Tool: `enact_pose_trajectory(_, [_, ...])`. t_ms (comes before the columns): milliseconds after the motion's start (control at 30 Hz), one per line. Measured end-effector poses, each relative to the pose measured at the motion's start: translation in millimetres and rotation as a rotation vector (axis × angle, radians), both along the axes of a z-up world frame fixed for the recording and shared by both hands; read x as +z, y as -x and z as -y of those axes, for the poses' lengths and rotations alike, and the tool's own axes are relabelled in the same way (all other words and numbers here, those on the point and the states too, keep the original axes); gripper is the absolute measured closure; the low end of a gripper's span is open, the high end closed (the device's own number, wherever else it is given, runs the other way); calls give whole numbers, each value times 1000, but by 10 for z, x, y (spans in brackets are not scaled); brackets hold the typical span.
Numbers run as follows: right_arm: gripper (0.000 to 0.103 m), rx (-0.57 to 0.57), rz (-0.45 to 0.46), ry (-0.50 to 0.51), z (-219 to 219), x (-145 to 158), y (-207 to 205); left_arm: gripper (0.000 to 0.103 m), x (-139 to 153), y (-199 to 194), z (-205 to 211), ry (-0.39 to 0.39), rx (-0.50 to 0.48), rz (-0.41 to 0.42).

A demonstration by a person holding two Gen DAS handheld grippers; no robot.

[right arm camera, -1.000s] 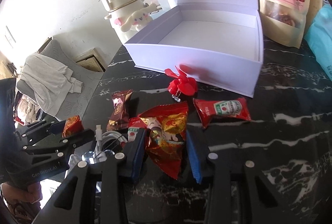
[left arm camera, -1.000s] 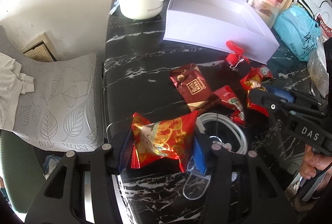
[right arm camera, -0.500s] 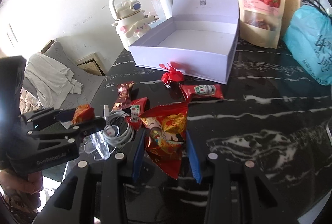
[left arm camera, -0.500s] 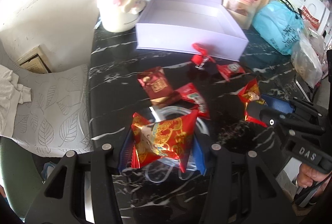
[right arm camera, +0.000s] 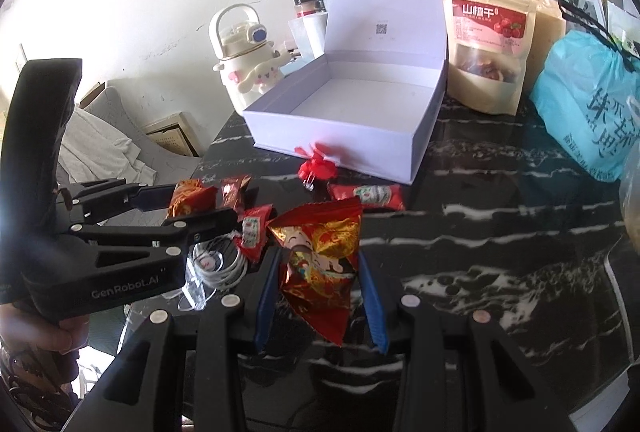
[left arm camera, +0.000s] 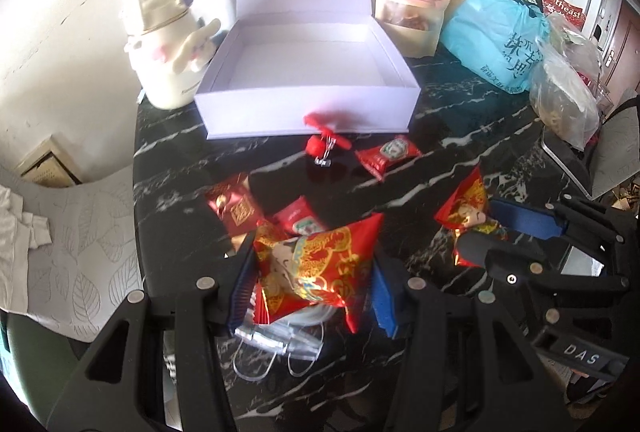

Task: Organize objects
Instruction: 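Carry both held candies up and over into the open white box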

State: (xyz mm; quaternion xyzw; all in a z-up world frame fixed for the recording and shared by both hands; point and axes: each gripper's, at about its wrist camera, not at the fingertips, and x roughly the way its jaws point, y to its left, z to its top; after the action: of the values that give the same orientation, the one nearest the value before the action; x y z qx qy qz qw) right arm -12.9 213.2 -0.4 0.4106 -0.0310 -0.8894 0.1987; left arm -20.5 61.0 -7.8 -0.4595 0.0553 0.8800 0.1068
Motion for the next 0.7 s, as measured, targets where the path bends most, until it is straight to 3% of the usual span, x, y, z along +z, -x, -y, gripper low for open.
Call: enact_pose_trajectory(700, [64, 42, -49, -23, -126, 252, 909, 54, 235, 908, -239, 43, -18, -42])
